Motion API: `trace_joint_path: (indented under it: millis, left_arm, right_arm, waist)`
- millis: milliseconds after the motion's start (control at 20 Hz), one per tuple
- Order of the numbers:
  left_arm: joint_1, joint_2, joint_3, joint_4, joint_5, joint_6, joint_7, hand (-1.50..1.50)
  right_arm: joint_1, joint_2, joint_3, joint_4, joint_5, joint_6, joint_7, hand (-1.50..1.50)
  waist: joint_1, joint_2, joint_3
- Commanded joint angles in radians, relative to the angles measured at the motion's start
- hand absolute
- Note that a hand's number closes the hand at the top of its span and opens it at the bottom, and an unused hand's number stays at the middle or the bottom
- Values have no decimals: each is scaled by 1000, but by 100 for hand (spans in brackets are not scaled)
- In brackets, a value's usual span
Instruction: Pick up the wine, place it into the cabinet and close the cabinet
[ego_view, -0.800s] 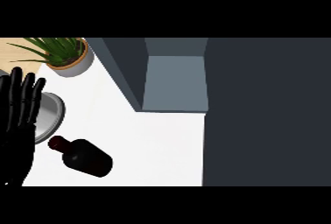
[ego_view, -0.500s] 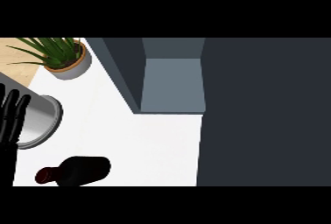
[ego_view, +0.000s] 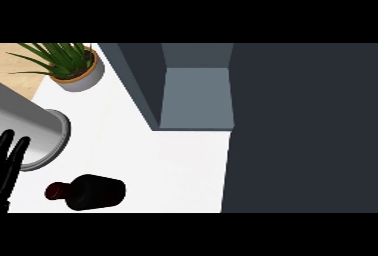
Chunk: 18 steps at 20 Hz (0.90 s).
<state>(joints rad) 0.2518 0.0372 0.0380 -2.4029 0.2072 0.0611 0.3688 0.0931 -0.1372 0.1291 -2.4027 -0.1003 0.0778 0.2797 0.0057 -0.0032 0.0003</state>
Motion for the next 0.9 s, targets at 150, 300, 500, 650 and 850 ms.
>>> trace_joint_path:
  millis: [150,300,500,650,850]
  left_arm:
    - [7,-3,-39,-213,-23,94,193,-150]
    - [-34,-22,-107,-154,-120,151,192,-150]
    - [-112,60,-34,-260,-63,177,371,-150]
    - [-50,39,-68,-245,-72,159,342,-150]
    - [-236,44,-48,-123,-127,227,372,-150]
  right_arm:
    - [-80,-28,-39,-168,-67,-50,240,-150]
    - [-152,-35,-9,-172,-39,-77,327,-150]
    - [-255,-35,-23,-173,-39,-126,405,-150]
    - [-283,-57,-46,-224,-58,-141,494,-150]
    - [-374,-83,-109,-207,-105,-151,559,-150]
  waist:
    - [-2,-1,0]
    - [-5,1,0]
    - [0,-2,0]
    - [0,-3,-1]
    - [-11,0,0]
